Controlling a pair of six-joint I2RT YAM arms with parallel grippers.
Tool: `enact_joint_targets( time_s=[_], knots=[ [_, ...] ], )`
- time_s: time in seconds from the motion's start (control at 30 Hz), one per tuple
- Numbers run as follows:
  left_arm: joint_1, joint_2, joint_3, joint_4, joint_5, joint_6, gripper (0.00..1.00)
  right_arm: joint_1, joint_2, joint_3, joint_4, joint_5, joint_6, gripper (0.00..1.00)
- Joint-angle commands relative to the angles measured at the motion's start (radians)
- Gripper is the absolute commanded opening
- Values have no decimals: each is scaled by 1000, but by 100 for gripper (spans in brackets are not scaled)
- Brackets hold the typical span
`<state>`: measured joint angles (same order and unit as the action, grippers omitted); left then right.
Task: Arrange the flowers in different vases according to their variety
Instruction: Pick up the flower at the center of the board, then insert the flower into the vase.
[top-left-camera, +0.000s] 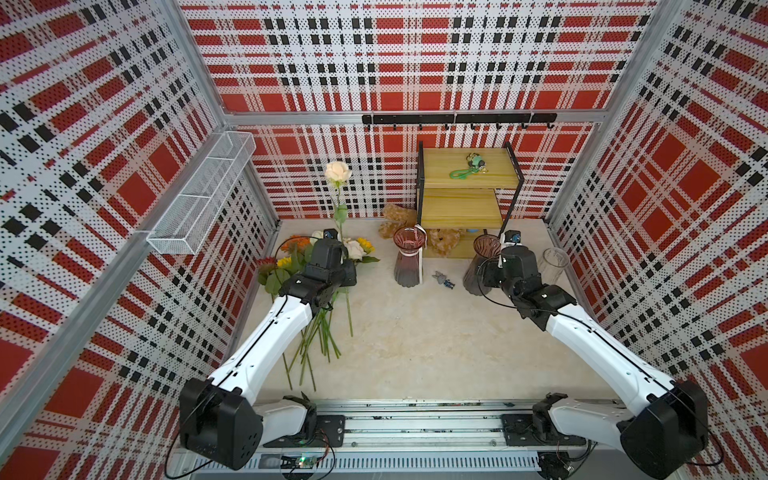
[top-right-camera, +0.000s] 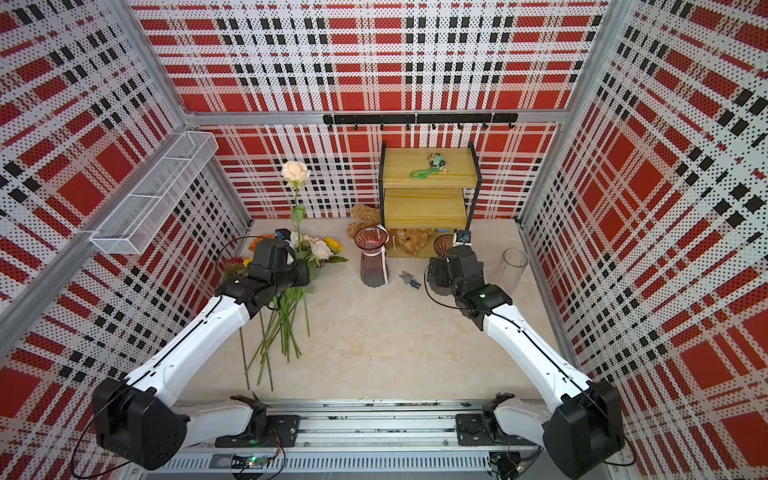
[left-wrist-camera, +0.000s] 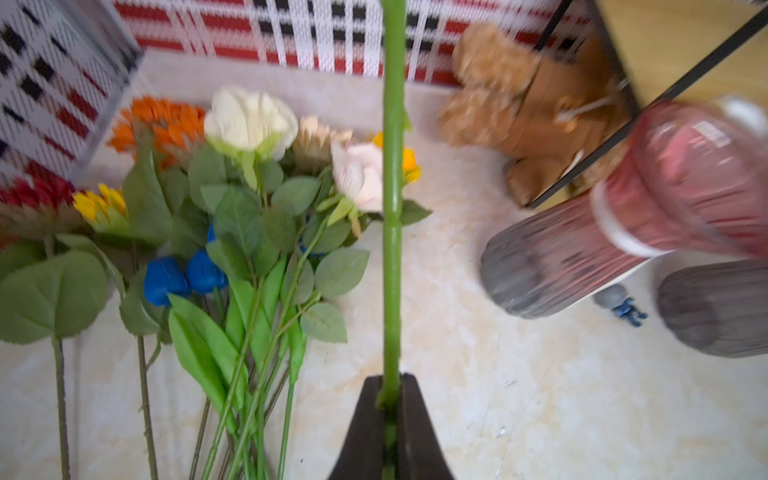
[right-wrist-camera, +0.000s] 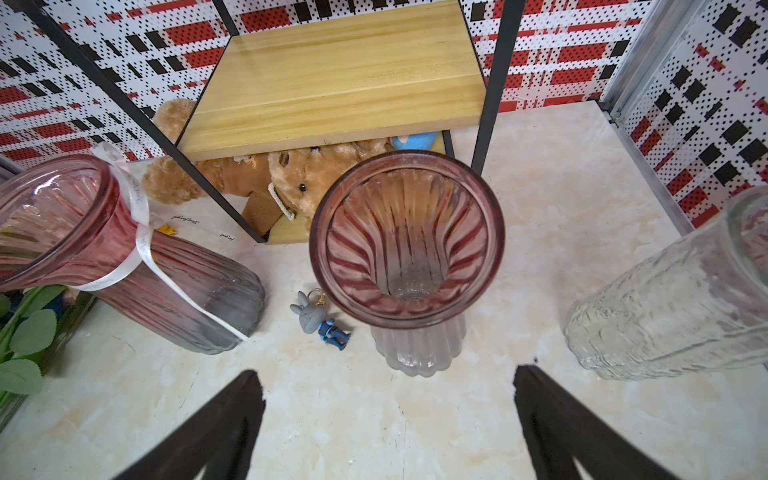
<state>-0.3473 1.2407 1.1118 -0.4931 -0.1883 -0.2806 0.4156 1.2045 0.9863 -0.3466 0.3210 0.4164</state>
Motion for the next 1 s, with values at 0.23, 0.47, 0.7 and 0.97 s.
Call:
enact_joint_targets(
  time_s=[0.23,0.47,0.7,0.97],
  knots=[
    [-114,-15,73,445,-243,23,0,-6,18,5,18,-7,29,100],
    [-105,70,58,740,-211,-48,0,-6,20,9,8,-2,39,100],
    [-117,204,133,872,-186,-77,0,-7,37,17,8,-2,42,100],
    [-128,303,267,882,-162,-65,0,-18,35,29,-2,3,29,100]
  ],
)
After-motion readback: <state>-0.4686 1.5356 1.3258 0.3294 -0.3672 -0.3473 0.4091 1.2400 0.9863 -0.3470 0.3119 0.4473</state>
